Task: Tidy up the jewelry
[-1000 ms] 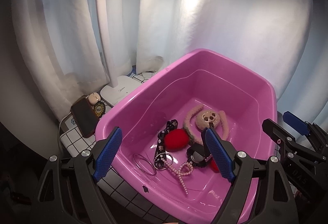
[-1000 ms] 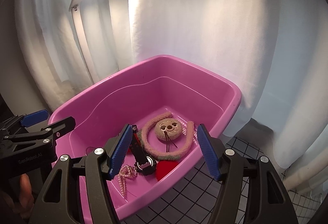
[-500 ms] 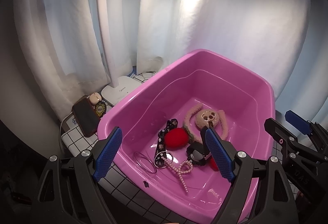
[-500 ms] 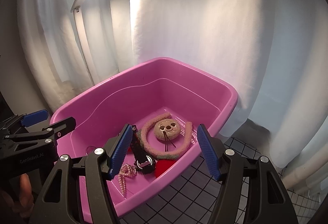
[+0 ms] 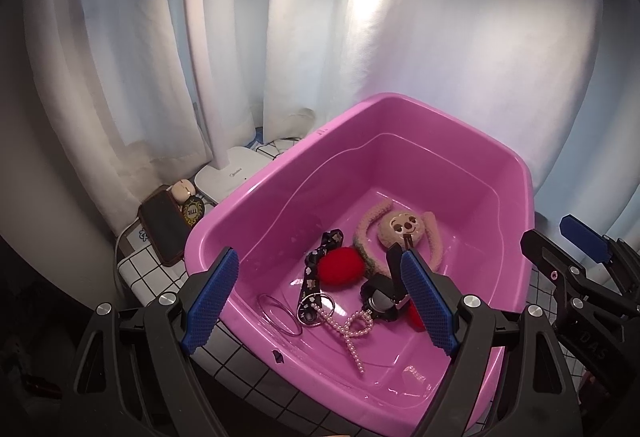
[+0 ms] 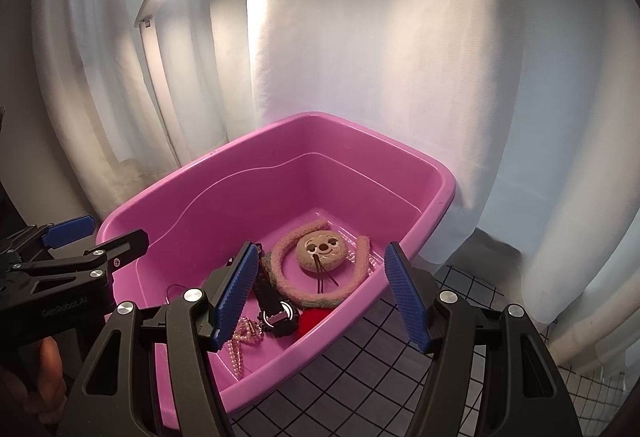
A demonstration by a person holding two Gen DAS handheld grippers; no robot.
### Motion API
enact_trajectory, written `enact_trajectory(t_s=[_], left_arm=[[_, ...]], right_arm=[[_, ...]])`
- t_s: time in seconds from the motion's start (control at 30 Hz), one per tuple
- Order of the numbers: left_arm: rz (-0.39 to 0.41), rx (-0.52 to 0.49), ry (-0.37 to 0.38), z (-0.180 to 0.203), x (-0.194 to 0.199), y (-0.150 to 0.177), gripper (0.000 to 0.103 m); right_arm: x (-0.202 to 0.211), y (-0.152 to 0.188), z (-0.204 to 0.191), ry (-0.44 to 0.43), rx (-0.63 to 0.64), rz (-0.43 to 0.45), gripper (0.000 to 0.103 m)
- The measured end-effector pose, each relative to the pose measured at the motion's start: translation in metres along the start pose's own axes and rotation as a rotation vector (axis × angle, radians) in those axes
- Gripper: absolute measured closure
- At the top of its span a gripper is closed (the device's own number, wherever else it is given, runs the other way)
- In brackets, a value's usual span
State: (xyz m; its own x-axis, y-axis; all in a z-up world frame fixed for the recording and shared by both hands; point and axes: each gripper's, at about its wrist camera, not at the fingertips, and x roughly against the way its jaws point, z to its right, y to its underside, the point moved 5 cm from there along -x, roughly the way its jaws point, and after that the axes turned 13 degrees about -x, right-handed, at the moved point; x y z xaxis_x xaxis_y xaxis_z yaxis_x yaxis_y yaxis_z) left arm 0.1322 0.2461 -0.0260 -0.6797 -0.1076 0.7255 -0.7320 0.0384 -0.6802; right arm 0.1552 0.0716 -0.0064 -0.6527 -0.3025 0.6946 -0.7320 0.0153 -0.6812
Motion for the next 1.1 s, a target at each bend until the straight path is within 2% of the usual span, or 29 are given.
enact_trajectory(t_s=[0.9,1.1], left_arm=[[-0.007,-0.010,-0.001,-0.001,-0.004,0.003,0.021],[0.013,-0.017,-0.015,-0.001,-0.002,0.002,0.021]], right_arm=[[-0.009,0.004,-0.001,-0.006,-0.007,-0.013,0.040],[-0.010,0.006,-0.002,-0.005,-0.007,-0.019,0.040]])
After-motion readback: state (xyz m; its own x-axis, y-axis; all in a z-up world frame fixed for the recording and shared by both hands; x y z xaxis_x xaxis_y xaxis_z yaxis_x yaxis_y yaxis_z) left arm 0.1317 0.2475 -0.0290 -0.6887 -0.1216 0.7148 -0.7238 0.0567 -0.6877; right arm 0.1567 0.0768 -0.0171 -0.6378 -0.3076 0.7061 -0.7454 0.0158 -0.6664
